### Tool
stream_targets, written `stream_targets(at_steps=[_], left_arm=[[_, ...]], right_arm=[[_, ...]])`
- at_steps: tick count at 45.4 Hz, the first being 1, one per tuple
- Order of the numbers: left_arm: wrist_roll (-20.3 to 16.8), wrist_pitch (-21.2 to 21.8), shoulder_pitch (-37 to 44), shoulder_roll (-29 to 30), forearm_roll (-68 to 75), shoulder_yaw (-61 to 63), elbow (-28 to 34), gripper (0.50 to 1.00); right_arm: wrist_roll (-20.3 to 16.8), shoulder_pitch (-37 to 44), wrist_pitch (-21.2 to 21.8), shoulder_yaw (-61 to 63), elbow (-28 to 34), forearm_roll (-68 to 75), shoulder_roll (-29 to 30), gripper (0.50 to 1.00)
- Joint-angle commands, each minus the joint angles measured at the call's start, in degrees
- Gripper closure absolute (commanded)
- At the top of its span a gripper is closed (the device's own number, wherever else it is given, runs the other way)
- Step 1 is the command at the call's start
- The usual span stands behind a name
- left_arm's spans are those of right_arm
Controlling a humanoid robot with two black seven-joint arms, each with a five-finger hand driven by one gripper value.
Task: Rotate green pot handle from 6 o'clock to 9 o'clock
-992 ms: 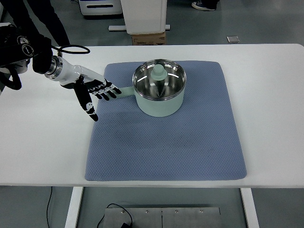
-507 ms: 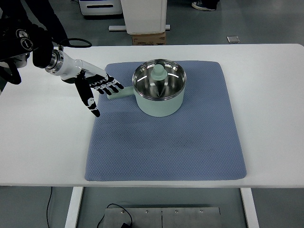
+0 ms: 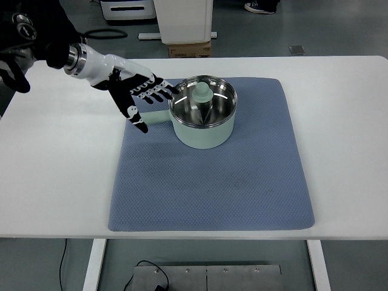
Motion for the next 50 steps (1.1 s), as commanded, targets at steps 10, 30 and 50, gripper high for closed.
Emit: stream_targets(at_steps=[10,30,50], left_arm=[[-0.3,0.0,4.0,-1.4,-16.8,-13.8,8.9,0.500],[-0.8,2.0,27.3,-10.5,-31.8,-44.7,31.0,0.500],[-1.5,12.9,42.2,-14.5,-34.3,-67.6,46.4,0.500]], right_arm=[[0.0,0.0,0.0,0.0,-0.1,0.0,0.0,0.500],[0.0,0.0,0.0,0.0,0.0,0.0,0.0,0.500],[0.0,0.0,0.0,0.0,0.0,0.0,0.0,0.500]])
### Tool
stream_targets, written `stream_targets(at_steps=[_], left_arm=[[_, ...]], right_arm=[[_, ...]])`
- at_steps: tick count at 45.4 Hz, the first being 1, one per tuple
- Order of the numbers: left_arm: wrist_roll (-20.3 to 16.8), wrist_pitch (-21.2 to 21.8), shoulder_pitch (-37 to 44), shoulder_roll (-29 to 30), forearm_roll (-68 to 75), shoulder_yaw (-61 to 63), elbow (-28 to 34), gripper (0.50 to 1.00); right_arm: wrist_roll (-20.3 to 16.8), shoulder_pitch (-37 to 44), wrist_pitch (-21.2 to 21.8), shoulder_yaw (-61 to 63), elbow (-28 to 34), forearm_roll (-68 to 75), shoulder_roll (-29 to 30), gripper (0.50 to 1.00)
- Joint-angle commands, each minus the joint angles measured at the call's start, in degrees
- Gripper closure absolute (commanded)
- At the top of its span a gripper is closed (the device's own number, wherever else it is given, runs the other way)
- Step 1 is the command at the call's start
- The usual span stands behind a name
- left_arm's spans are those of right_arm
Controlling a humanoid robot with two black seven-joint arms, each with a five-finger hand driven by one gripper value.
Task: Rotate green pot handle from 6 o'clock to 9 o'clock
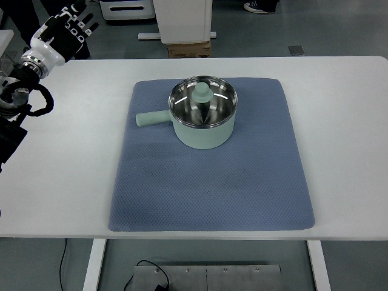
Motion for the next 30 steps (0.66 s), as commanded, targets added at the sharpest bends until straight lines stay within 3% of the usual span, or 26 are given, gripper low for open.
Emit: stream_targets(at_steps=[1,11,30], left_arm=[[-0.9,0.9,1.8,0.3,-1.4,-0.7,0.1,0.500],[-2.4,3.5,3.1,0.1,-4.2,-0.7,0.1,0.500],[-2.5,3.5,5.5,0.0,-4.2,-0.7,0.1,0.500]], right_arm=[[0.0,0.0,0.0,0.0,-0.1,0.0,0.0,0.500],[0.0,0.0,0.0,0.0,-0.1,0.0,0.0,0.500],[-0.2,0.0,0.1,0.0,0.5,0.2,0.0,0.500]])
